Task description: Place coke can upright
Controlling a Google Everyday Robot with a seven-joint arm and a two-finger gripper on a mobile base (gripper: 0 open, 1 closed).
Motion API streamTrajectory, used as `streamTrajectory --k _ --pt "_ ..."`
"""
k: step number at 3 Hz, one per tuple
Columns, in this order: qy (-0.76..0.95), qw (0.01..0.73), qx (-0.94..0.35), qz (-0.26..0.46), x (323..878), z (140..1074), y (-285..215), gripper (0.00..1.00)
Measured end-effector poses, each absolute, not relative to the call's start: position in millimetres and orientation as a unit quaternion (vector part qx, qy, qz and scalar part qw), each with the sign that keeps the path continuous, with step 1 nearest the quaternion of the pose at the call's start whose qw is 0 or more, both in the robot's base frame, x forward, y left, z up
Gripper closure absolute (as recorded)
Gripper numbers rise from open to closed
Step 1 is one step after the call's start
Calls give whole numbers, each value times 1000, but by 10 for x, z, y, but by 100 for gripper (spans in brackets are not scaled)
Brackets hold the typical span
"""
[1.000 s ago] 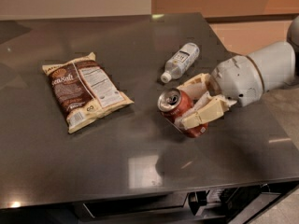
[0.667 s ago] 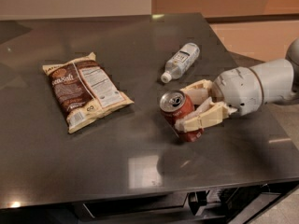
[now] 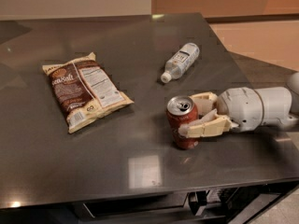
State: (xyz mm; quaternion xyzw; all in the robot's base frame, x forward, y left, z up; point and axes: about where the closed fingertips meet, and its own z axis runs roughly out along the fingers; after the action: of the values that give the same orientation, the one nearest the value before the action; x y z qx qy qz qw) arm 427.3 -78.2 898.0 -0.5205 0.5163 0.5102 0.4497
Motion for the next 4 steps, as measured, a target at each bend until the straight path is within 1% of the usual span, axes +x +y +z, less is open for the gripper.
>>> streamTrajectory --k 1,2,4 --pt "518 470 -492 518 4284 8926 -829 84" --pt "514 487 -463 533 4302 8948 -855 61" --pt "511 486 -466 534 4297 8969 -814 13"
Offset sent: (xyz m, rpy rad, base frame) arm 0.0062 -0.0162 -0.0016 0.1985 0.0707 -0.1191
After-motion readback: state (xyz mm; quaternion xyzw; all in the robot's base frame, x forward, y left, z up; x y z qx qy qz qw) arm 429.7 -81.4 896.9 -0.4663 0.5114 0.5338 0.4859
